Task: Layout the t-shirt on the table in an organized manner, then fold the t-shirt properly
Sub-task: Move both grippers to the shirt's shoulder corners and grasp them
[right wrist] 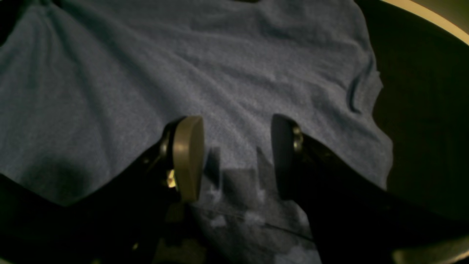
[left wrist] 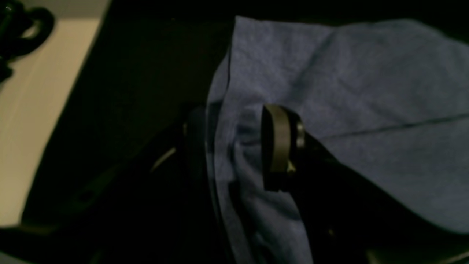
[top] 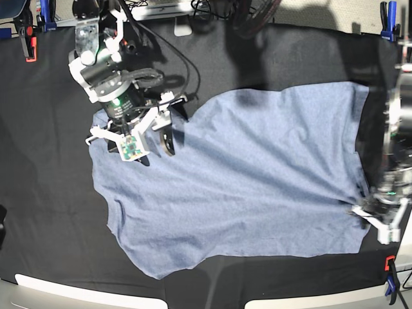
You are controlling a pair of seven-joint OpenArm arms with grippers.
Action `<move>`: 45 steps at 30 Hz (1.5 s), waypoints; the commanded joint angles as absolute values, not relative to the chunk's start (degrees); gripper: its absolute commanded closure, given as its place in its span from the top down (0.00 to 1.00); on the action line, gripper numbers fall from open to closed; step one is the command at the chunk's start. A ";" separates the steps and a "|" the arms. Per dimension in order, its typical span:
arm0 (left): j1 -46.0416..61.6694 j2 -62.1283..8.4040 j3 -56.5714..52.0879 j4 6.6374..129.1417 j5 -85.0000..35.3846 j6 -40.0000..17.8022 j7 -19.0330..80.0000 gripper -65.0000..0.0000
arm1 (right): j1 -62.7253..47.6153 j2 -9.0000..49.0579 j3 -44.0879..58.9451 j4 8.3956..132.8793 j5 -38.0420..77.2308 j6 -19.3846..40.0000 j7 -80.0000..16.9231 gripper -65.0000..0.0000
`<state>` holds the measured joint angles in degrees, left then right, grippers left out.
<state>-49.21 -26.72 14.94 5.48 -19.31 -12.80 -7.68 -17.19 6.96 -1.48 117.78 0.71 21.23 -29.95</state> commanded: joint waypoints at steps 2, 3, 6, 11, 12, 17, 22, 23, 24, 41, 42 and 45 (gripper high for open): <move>-49.06 -30.04 14.59 10.00 -23.64 -16.21 -5.69 0.35 | -16.67 7.14 -1.45 118.91 1.69 21.08 -28.32 0.42; -47.72 -31.24 14.61 12.49 -25.21 -17.61 -3.97 0.35 | -16.67 7.14 -1.45 118.91 1.76 21.08 -28.32 0.42; -42.50 -34.81 14.59 21.30 -28.86 -19.77 1.52 0.35 | -16.51 7.16 -1.45 118.91 1.74 21.08 -28.34 0.42; -30.44 -39.38 8.05 39.51 -30.70 -19.75 8.86 0.35 | -15.94 7.16 -1.45 118.91 1.74 21.08 -28.36 0.42; -27.70 -39.77 5.28 42.81 -31.09 -19.77 10.00 0.35 | -15.88 7.14 -1.45 118.91 1.74 21.08 -28.45 0.42; -13.91 -39.99 -9.08 56.95 -34.15 -19.79 13.63 0.35 | -15.88 7.16 -1.45 118.91 1.74 21.08 -28.56 0.42; -1.80 -39.53 -18.00 68.97 -34.65 -19.79 15.16 0.35 | -15.86 7.18 -1.45 118.91 1.74 21.08 -28.62 0.42; 0.47 -39.20 -19.40 71.26 -34.65 -19.77 15.44 0.35 | -15.88 7.16 -1.45 118.91 1.74 21.06 -28.80 0.42; 2.68 -38.83 -20.69 73.41 -34.68 -19.77 15.68 0.35 | -15.88 7.16 -1.45 118.91 1.74 21.06 -28.84 0.42; 25.74 -26.79 -27.73 86.00 -36.69 -19.99 17.54 0.35 | -15.88 7.31 -1.45 118.91 1.74 21.08 -28.77 0.42; 26.22 -26.17 -27.73 86.02 -36.62 -19.99 17.54 0.35 | -15.86 7.29 -1.45 118.91 1.72 21.08 -28.77 0.42; 27.05 -24.34 -27.79 86.02 -35.57 -20.01 17.32 0.35 | -15.88 7.29 -1.45 118.91 1.74 21.06 -28.73 0.42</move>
<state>27.16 -23.40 -27.14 85.01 -34.96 -19.73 18.90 -16.36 7.14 -1.50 117.78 1.37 21.23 -30.48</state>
